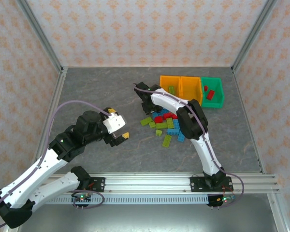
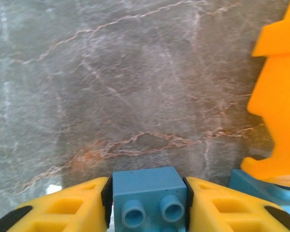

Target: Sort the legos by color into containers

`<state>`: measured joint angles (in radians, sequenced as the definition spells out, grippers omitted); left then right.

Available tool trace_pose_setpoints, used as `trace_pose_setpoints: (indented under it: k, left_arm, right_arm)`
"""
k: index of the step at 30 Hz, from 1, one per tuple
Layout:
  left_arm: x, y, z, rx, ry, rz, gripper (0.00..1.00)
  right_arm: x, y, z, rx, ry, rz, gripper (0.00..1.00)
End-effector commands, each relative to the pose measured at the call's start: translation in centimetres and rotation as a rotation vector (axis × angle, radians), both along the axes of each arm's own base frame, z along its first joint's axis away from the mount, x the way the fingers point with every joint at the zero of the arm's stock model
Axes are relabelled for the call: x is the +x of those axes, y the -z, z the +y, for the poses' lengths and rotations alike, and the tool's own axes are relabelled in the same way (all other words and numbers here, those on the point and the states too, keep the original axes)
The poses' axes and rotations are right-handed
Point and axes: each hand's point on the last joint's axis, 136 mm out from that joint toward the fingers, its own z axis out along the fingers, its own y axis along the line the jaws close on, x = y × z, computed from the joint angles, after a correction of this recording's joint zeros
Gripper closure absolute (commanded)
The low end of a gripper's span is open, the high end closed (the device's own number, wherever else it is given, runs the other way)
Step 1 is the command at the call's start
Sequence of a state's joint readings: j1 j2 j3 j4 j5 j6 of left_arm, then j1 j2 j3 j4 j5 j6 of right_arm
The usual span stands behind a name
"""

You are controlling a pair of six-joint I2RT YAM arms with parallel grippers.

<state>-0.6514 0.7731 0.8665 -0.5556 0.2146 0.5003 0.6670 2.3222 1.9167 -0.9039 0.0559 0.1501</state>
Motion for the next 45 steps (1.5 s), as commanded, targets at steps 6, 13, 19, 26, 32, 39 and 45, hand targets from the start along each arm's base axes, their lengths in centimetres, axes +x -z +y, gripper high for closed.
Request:
trace_pose_setpoints:
  k: [6, 13, 19, 26, 32, 39, 45]
  left_arm:
    - [0.4, -0.4, -0.1, -0.014, 0.006, -0.026, 0.00]
    - [1.0, -0.3, 0.4, -0.021, -0.029, -0.037, 0.00]
    - [1.0, 0.0, 0.2, -0.024, -0.022, -0.019, 0.00]
    - [1.1, 0.3, 0.2, -0.018, -0.029, -0.007, 0.00]
    - [1.7, 0.7, 1.3, 0.023, -0.089, -0.012, 0.00]
    - [2.8, 1.2, 0.9, -0.029, -0.135, 0.063, 0.00]
    - [6.1, 0.3, 0.0, -0.213, -0.406, 0.346, 0.05]
  right_arm:
    - [0.0, -4.0, 0.2, 0.073, 0.034, -0.077, 0.77]
    - [1.6, -15.7, -4.7, 0.228, 0.181, -0.468, 0.80]
    - [4.6, -17.5, -15.3, 0.149, 0.387, -0.606, 0.79]
    - [10.0, -13.2, -21.0, 0.062, 0.483, -0.514, 0.79]
    - [12.3, -13.2, -22.3, 0.017, 0.516, -0.478, 0.56]
    - [7.9, -18.2, -20.9, 0.189, 0.492, -0.481, 0.47]
    - [-1.2, -20.7, -17.1, 0.448, 0.393, -0.365, 0.42]
